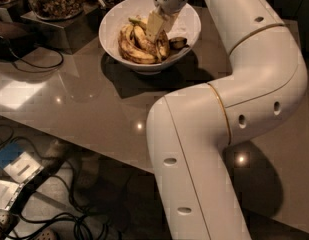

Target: Pick banana from white bowl

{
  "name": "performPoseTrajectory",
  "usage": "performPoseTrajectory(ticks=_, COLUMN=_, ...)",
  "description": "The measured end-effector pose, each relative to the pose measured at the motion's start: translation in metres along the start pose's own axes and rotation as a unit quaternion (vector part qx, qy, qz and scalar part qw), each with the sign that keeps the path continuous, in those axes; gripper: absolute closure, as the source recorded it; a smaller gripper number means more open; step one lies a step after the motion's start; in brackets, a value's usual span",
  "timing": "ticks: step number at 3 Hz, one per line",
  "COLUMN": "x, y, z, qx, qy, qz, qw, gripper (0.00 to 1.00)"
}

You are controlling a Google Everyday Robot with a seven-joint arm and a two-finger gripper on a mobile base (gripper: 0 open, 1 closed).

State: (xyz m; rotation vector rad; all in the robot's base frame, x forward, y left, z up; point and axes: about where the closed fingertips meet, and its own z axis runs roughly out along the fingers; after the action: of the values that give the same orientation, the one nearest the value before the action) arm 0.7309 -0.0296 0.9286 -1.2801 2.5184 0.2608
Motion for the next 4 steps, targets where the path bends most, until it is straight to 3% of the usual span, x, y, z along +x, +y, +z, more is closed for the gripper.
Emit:
performPoseTrajectory(ticks=1, x=0.0, y=0.0, z=0.0, qx=0.0, qy=0.0, qz=0.0, qw=1.0, gripper=1.0)
performPoseTrajectory(ticks=3, x=-0.007, y=-0.009, z=-0.047, qx=0.033, qy=-0.067, qz=-0.019, qw=0.997, gripper=1.0)
performPoseTrajectory(ticks=4, x=-0.003, y=-0.006, z=-0.066, qx=0.039, qy=-0.082, qz=-0.033, qw=0.9953, gripper=1.0)
